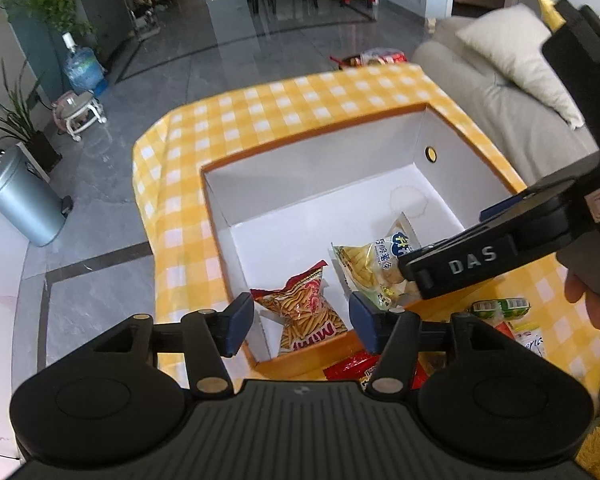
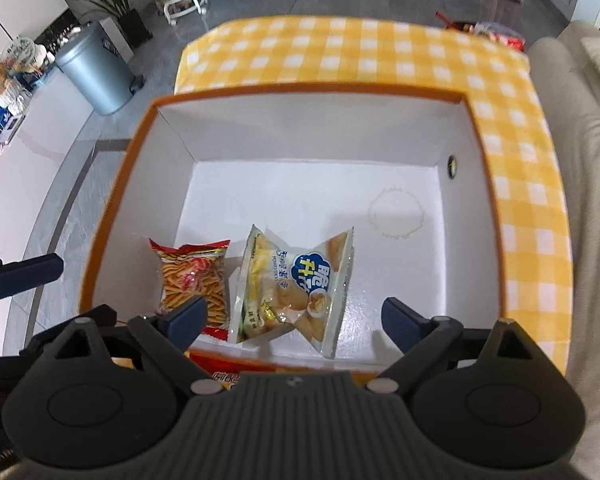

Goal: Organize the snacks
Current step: 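Withdraw both tools from the box back toward the remaining snacks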

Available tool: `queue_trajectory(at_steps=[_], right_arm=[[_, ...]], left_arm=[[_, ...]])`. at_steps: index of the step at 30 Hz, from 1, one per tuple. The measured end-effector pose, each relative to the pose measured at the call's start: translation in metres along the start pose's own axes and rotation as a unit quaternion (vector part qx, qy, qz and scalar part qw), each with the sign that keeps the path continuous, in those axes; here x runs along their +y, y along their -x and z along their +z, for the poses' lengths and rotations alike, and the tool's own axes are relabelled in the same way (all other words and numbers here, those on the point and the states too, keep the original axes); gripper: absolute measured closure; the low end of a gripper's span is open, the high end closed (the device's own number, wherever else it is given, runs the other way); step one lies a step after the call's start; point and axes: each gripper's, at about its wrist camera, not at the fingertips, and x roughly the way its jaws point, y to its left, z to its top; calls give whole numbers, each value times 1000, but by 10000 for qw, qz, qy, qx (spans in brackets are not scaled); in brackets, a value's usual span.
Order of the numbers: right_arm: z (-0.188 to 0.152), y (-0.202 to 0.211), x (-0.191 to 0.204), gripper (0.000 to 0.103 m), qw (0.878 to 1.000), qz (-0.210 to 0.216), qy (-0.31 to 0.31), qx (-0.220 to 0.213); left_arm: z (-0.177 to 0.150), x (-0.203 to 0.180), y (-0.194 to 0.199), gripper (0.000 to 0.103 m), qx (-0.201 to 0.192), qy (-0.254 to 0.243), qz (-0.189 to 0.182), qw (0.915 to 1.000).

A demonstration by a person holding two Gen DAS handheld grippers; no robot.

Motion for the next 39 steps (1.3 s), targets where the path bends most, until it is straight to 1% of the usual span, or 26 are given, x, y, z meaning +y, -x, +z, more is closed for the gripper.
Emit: queue_trajectory(at_steps=[5,11,16,19,22,26,31,33,39], right_arm=[[-22,32,4,12,9993,3,56,-370],[-57,63,8,11,9974,124,-26,-712],[-89,77,12,11,9952,319,-155,-908],[-111,79,14,11,9943,450,-218,-942],[-132,76,16,11,9938,567,-289,-908],[-155,68,16,12,9941,615,-372,-807],[-179,53,17,13,9953,567,-491,-616],[-185,47,17,17,9956,548,-562,-516],[-195,24,22,17,9968,466,-605,-214]], left_arm=[[-13,3,28,37,-246,-1,111,9996],[-33,6,58,34,-521,71,174,9985],[-56,10,80,31,-676,155,15,9976],[-72,7,87,31,-671,158,-94,9976],[-86,3,89,30,-622,103,-286,9976],[-102,-5,84,30,-473,-221,-463,9976],[-119,-19,68,29,-121,-873,-604,9943],[-126,-25,61,29,10,-1173,-641,9910],[-144,-35,34,29,548,-1971,-771,9758]])
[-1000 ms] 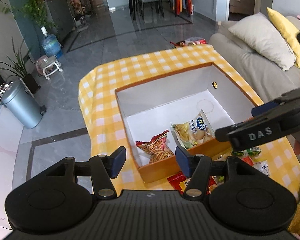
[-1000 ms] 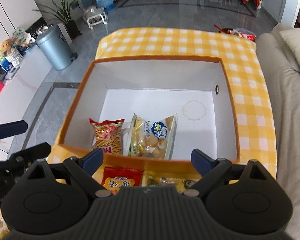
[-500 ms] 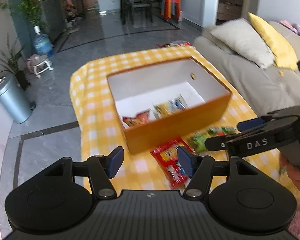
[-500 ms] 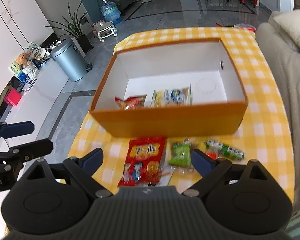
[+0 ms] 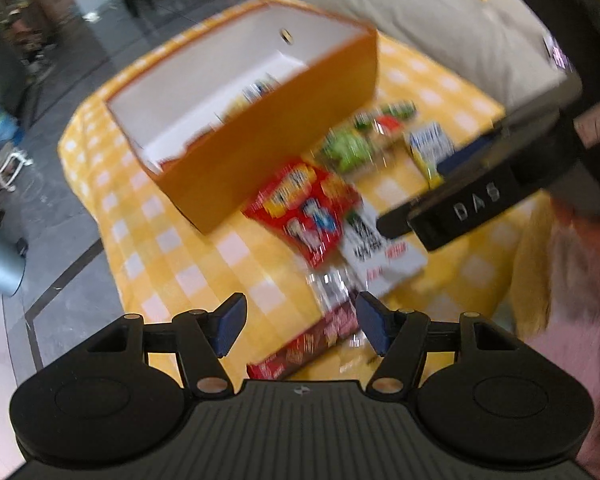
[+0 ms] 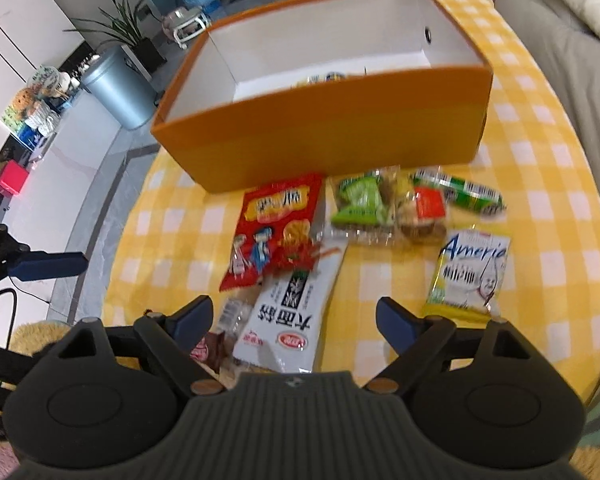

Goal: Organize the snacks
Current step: 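Withdraw both tools from the box back toward the remaining snacks, then grasp the chocolate wafer bar with left tool while right tool grasps the white stick-snack packet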

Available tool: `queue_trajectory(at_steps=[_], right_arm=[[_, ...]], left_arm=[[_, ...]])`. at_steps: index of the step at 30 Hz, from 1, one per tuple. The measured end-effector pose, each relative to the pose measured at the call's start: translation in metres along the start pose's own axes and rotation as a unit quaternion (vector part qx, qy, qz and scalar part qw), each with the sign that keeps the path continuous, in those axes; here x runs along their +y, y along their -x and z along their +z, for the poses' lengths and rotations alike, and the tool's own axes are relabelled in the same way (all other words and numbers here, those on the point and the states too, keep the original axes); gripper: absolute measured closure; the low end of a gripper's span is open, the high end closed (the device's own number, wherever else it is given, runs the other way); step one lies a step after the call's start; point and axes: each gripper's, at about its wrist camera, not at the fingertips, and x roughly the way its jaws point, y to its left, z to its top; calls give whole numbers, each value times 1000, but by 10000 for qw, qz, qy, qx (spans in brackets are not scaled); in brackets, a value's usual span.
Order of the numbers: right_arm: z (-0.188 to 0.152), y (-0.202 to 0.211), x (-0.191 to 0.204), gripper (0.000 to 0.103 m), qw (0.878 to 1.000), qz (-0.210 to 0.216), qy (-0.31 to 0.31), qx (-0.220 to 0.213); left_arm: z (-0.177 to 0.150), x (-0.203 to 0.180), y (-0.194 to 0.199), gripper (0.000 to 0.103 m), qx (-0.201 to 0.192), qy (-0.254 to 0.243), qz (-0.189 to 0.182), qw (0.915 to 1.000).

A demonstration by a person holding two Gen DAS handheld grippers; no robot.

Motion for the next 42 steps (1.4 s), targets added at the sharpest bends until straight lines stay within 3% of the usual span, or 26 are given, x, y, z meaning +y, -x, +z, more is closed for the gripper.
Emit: queue_trajectory(at_steps=[5,8,11,25,28,32,37,40,42], right_arm=[[-6,-21,2,19,9996,-99,10,248],[-6,-35,2,27,9990,-119,-50,424],[-5,-44,2,27,9983,-80,-156,553],[8,-84,9,28,9954,-76,-239,925],[10,-89,10,33,9954,-97,-187,931],[11,-89,12,45,9953,-142,-16,961],[6,-81,0,47,9947,-280,55,985],[2,-79,-6,47,9937,-421,181,1018],[1,-80,-8,45,9939,-381,177,1023]], left_arm=[[-11,-2,-30,29,517,-512,-252,9970],[-16,1,-46,29,766,-609,-360,9946],[-21,4,-61,29,977,-691,-473,9917],[-26,10,-97,29,1227,-898,-592,9866],[-28,12,-103,34,1310,-900,-617,9854],[-28,20,-104,41,1439,-511,-748,9854],[-28,45,-105,54,1522,571,-758,9838],[-30,61,-106,55,1472,1169,-809,9788],[-31,64,-106,54,1451,1271,-803,9779]])
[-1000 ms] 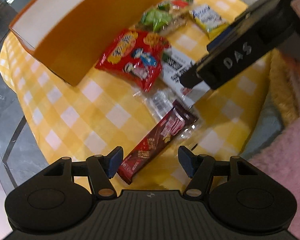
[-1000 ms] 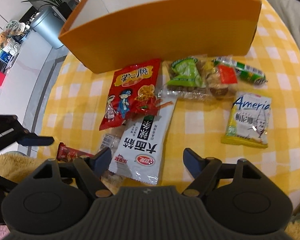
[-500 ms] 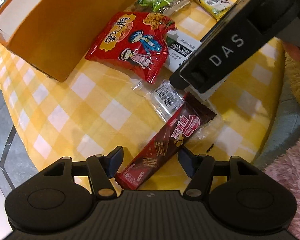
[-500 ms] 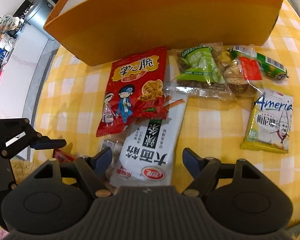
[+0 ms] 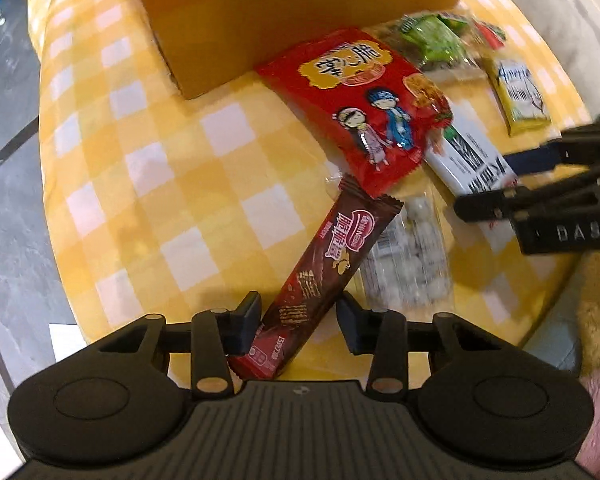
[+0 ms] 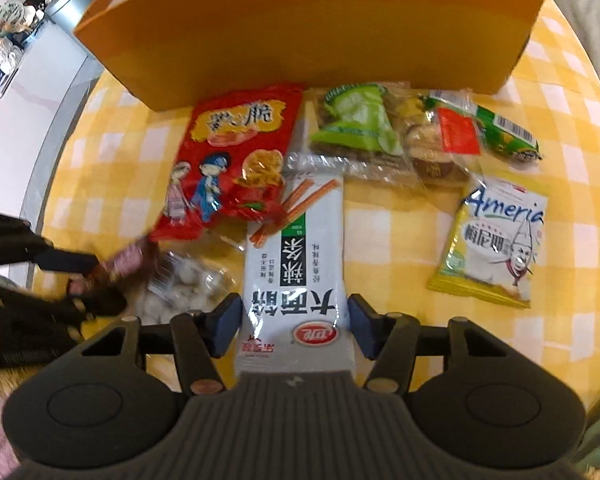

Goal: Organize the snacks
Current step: 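Grasp the chocolate wafer bar with left tool while right tool grasps the white stick-snack packet, then lift both snacks over the box rim and lower them inside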

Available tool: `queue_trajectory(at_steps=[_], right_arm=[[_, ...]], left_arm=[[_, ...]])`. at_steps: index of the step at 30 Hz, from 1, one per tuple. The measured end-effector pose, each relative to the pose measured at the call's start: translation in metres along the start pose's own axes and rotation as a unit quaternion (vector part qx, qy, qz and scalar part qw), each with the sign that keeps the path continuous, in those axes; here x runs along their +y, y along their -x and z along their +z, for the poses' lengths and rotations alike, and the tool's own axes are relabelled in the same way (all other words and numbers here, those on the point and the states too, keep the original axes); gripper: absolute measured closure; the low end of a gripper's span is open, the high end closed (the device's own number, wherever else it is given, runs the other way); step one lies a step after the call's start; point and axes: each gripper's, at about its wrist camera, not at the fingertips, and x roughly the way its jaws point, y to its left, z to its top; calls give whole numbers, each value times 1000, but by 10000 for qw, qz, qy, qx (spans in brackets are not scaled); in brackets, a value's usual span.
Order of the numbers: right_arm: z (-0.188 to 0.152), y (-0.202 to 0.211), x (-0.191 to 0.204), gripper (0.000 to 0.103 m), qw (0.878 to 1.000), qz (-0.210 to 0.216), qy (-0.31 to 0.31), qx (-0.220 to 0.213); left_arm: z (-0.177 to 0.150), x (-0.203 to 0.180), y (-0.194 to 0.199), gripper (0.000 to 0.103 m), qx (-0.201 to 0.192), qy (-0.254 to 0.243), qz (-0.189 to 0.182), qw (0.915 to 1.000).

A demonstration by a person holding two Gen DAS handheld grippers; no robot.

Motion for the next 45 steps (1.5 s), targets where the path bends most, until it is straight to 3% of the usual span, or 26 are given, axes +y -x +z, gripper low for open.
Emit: queue_trajectory(at_steps=[10,13,19,31,41,45], right_arm=[[6,-8,13,45,9987,-166,435,-231],[6,-8,16,50,9977,-268,559,-256],[5,-8,14,54,9980,-239,546,-214],[-7,9,0,55,9997,91,230,53],[-21,38,-13,56,9996,274,13,-81],[-29,53,-19,56,9990,381,-100,-188]], left_arm=[[10,-28,-2,48,-130,-314,262,9991],[10,-29,-1,62,-168,-291,234,9992],[11,-27,4,74,-193,-49,130,9997],[-1,-16,47,74,-612,884,124,9941],[6,-38,103,74,-1159,887,457,9882],[12,-53,127,74,-1483,874,406,9842]])
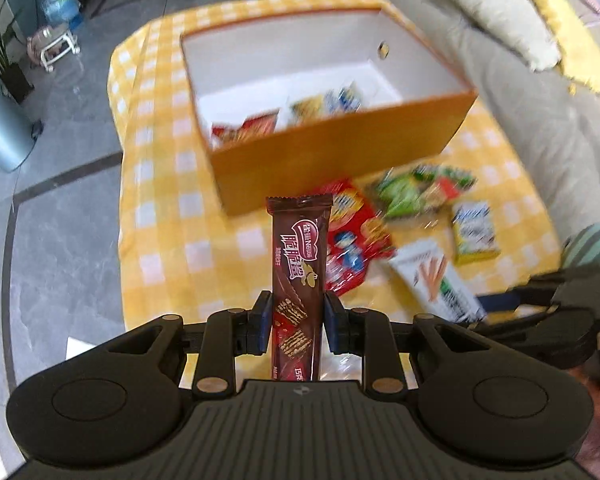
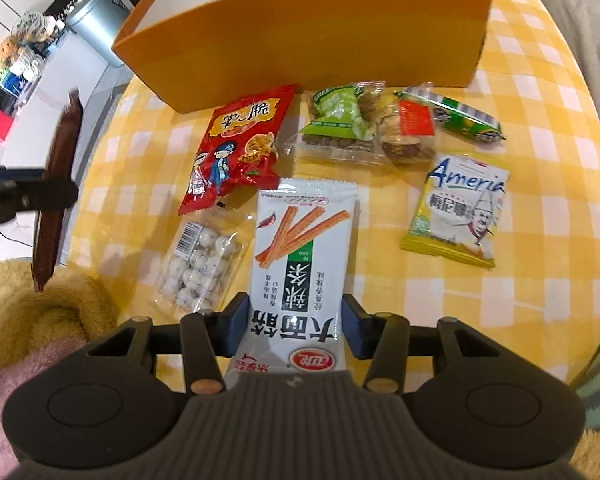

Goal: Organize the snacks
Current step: 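Lift both snacks over the box rim and lower them inside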

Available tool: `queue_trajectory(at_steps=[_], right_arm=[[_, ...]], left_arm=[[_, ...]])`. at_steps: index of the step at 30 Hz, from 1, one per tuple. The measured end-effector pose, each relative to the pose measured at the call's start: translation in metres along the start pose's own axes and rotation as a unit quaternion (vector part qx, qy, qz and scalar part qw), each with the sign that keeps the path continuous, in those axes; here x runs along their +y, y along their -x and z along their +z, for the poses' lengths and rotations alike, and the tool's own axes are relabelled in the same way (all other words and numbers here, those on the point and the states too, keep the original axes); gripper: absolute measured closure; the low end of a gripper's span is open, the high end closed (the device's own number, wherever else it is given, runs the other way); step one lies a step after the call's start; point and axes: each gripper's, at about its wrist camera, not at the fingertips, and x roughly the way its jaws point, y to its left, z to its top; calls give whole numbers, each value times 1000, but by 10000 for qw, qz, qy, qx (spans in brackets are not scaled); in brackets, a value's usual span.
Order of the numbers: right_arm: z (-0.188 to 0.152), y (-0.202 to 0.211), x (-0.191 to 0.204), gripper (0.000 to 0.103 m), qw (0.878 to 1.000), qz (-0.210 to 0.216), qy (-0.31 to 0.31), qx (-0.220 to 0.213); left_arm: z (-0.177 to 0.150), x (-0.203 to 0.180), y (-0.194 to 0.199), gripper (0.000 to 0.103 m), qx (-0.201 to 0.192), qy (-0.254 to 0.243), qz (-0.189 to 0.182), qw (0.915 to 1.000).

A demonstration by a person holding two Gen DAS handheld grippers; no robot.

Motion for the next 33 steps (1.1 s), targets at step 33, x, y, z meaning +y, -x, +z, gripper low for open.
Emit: queue_trajectory(at_steps=[33], right_arm=[[101,154,-18,57,9772,14,266,-2108]], left_arm=[[128,-58,60,74,-900,-197,-242,9954]])
